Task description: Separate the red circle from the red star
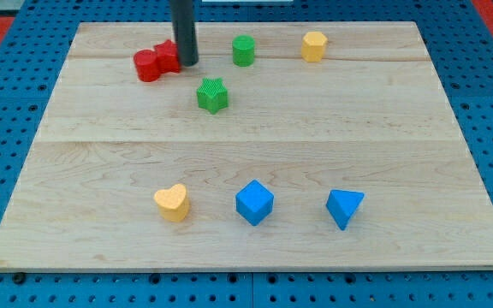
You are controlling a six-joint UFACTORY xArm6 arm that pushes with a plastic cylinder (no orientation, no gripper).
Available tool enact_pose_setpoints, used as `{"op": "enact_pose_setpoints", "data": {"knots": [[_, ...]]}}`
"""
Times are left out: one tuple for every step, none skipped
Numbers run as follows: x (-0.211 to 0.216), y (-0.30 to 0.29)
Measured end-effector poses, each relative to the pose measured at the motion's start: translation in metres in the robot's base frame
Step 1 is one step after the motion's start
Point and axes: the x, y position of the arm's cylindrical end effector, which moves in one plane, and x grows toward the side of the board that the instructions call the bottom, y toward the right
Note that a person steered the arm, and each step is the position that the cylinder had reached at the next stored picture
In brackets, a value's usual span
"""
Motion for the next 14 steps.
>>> {"op": "enact_pose_setpoints", "data": {"knots": [[0.020,-0.019],[0.048,-0.040],[0.039,-0.075],[0.037,-0.076],[0.037,-0.074],[0.032,-0.067],[0.018,-0.055],[0.015,-0.058],[0.028,-0.099],[0.026,-0.130],[0.058,-0.123],[0.065,-0.148],[0.050,-0.171],[0.031,-0.172]]}}
